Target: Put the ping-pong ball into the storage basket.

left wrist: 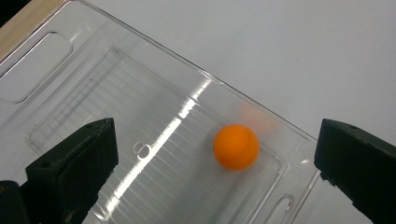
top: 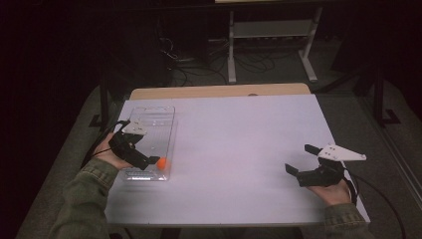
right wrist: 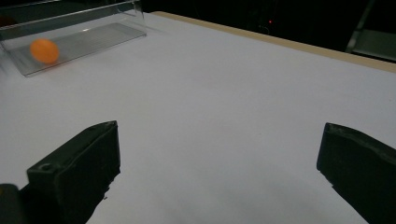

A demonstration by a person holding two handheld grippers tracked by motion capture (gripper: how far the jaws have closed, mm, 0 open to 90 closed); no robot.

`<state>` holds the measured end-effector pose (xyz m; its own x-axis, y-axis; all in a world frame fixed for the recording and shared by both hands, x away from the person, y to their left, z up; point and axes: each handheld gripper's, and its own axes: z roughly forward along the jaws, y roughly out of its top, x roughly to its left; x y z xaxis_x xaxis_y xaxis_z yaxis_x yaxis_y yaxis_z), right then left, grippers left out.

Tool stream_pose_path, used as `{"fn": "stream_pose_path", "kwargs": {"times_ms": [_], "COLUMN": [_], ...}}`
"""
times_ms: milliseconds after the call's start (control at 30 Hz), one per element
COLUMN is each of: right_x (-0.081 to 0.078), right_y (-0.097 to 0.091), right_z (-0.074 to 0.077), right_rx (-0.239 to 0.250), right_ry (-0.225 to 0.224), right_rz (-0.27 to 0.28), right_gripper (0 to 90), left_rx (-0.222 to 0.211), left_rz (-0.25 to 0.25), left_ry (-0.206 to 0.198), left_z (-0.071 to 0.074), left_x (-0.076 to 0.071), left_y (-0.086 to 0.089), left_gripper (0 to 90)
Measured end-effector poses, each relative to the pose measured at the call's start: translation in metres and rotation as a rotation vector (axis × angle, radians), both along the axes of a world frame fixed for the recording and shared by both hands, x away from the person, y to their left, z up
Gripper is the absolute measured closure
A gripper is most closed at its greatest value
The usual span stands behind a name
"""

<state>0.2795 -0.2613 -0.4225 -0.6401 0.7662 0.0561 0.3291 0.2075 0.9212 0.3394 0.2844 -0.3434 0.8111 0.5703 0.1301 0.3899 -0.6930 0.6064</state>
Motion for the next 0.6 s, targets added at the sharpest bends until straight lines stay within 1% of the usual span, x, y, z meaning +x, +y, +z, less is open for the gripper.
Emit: {"fn": "stream_pose_path", "kwargs": {"times_ms": [333, 600], "right_x": [0.0, 0.0], "right_y": [0.0, 0.001], "right_z": [0.0, 0.0], "right_rx": [0.0, -0.006], "right_ry": [-0.002, -0.001], "right_rz": [0.003, 0.005], "right_gripper": [0.0, 0.0], "left_rx": [-0.067, -0.118], "left_rz": [0.024, 0.046], "left_ry": [-0.025, -0.063], "left_z": [-0.007, -0.008], "left_x": [-0.011, -0.018], "left_y": [0.008, 0.014], "left_gripper": [0.0, 0.0]}}
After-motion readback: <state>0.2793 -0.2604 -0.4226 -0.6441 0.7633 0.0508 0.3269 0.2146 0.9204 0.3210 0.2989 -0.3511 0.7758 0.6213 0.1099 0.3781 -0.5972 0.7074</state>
